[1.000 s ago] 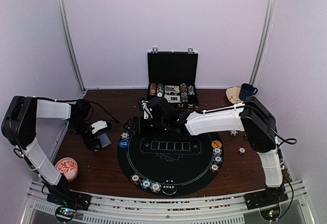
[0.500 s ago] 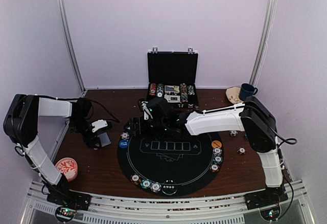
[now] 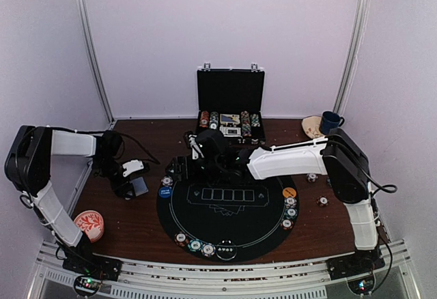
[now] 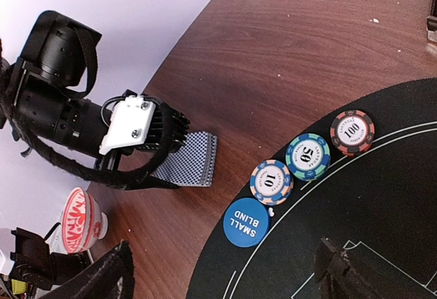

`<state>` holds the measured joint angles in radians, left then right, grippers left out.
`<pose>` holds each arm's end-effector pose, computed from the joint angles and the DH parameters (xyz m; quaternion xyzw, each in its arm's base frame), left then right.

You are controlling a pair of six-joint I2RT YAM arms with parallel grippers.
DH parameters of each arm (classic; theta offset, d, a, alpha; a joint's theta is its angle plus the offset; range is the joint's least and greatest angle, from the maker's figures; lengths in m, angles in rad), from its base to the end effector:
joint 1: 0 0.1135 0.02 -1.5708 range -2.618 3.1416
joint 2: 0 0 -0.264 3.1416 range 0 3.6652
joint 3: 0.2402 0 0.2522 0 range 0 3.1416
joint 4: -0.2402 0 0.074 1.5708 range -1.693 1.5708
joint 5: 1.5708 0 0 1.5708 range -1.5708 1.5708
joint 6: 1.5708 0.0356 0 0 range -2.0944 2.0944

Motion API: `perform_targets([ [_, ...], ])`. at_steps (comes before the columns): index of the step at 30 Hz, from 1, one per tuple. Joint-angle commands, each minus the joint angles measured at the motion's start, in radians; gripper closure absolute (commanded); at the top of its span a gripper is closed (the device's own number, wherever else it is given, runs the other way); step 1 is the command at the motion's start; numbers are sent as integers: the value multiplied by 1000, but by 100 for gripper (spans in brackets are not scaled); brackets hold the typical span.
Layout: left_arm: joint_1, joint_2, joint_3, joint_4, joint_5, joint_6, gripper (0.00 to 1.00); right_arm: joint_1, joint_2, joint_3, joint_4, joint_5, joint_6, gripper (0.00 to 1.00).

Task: Distribute texas hold em gaming equipment
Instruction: Pick up the poker card from the center of the board.

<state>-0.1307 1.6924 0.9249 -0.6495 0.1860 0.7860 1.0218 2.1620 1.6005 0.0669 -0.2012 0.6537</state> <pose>0.2834 -0.0439 0.1409 0.4457 0.8871 -0.0631 0.1022 0.2560 0.4322 0.2014 -0.2070 0.8305 0.4366 0.2771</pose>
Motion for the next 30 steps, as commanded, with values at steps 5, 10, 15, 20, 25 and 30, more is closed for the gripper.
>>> perform_targets([
  [5, 5, 9, -64, -70, -15, 37, 89, 6, 8, 56, 1, -12, 17, 7],
  [10, 5, -15, -63, -71, 2, 37, 96, 8, 8, 59, 1, -12, 18, 7],
  [15, 6, -41, -50, -89, 32, 40, 100, 11, 19, 64, 3, -19, 22, 7],
  [20, 6, -56, -37, -99, 46, 39, 100, 12, 25, 68, 3, -23, 24, 7],
  [25, 6, -62, -30, -102, 60, 35, 100, 17, 35, 72, 10, -28, 29, 7],
  [30, 5, -89, -30, -101, 95, 35, 100, 27, 87, 92, 21, -77, 60, 7],
])
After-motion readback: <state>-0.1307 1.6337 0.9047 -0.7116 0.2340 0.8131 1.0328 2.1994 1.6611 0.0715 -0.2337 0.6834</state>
